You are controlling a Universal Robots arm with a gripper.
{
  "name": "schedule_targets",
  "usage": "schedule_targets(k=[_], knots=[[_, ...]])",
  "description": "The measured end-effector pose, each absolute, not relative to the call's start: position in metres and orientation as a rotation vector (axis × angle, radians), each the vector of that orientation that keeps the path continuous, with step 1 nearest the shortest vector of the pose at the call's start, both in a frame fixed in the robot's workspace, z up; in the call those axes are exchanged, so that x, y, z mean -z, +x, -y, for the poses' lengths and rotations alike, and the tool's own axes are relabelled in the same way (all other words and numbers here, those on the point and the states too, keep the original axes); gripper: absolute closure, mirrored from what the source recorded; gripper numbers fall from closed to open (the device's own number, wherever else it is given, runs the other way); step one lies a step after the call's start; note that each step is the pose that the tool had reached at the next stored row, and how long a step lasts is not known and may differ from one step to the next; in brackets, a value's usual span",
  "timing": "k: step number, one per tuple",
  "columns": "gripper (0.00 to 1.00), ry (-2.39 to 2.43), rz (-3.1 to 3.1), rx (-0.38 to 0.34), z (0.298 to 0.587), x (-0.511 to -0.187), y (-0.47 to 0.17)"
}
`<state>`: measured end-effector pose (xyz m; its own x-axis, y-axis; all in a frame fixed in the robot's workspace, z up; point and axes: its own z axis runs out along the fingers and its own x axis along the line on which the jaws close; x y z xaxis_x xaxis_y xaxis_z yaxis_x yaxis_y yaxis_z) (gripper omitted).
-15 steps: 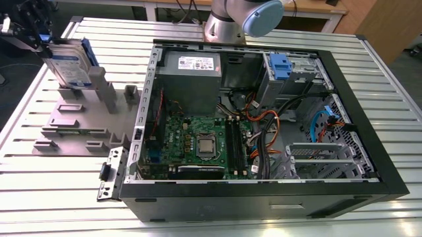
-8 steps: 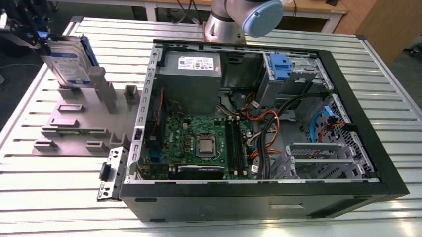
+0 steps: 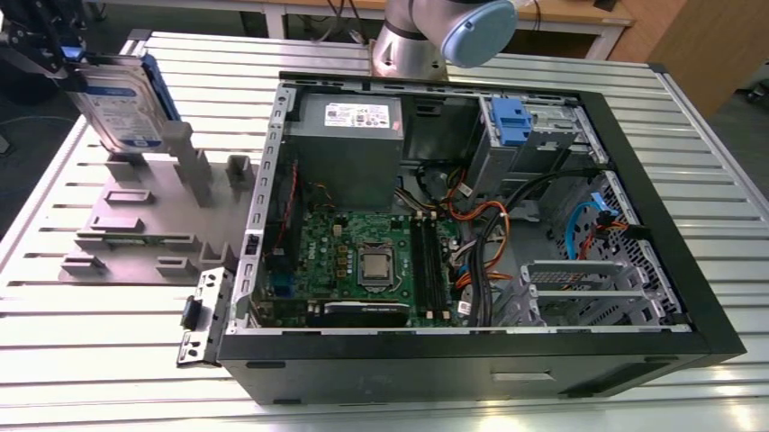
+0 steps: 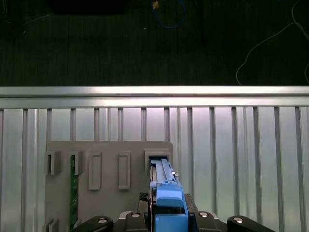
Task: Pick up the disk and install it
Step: 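Pick up the disk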
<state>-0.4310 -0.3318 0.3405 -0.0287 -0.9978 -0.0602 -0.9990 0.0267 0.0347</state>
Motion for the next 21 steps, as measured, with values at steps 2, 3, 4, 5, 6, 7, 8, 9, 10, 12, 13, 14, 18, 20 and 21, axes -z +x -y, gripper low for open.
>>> schedule_targets(k=[2,3,4,5,6,7,8,9,10,12,13,14,18,20,21], knots=[[0.64,-2.176,-2.237,-0.104,0.3318,-0.3437,-0.4310],[0.64,-2.176,-2.237,-0.105,0.3318,-0.3451,-0.4310],[0.64,-2.176,-2.237,-0.104,0.3318,-0.3462,-0.4310],[0.64,-2.176,-2.237,-0.104,0.3318,-0.3469,-0.4310],[0.64,-2.176,-2.237,-0.104,0.3318,-0.3469,-0.4310],[0.64,-2.176,-2.237,-0.104,0.3318,-0.3469,-0.4310],[0.64,-2.176,-2.237,-0.104,0.3318,-0.3474,-0.4310],[0.64,-2.176,-2.237,-0.104,0.3318,-0.3478,-0.4310],[0.64,-2.176,-2.237,-0.104,0.3318,-0.3479,-0.4310],[0.64,-2.176,-2.237,-0.104,0.3318,-0.3483,-0.4310],[0.64,-2.176,-2.237,-0.105,0.3318,-0.3486,-0.4310],[0.64,-2.176,-2.237,-0.105,0.3318,-0.3489,-0.4310],[0.64,-2.176,-2.237,-0.104,0.3318,-0.3505,-0.4310],[0.64,-2.176,-2.237,-0.104,0.3318,-0.3510,-0.4310],[0.64,-2.176,-2.237,-0.104,0.3318,-0.3510,-0.4310]])
